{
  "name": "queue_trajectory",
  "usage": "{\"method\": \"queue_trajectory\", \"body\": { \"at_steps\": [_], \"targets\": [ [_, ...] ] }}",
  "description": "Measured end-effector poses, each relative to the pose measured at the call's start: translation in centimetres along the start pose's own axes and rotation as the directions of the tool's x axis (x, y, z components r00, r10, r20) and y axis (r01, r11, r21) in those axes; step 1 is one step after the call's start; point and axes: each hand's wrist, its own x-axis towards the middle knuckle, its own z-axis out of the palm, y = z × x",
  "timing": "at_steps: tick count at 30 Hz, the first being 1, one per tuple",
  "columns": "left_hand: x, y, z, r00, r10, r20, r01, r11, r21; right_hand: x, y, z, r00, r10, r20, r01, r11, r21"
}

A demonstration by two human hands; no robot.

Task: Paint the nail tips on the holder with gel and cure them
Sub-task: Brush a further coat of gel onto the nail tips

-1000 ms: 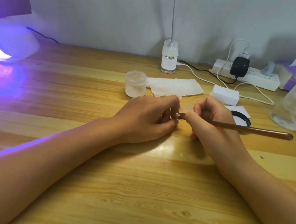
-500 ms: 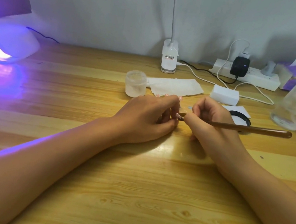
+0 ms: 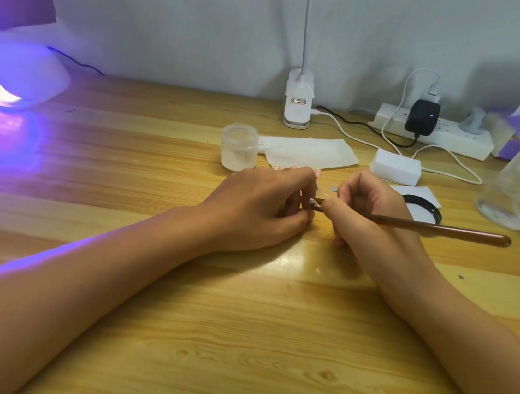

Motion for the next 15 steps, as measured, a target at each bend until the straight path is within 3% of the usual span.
{"method": "queue_trajectory", "body": {
  "at_steps": [15],
  "targets": [
    [0.03,0.07,0.03,1.0,-0.001,-0.009,0.001,1.0,-0.002,-0.09,-0.23,-0.01,0.999,-0.029,0.021,0.03,0.998,-0.048]
  ]
}}
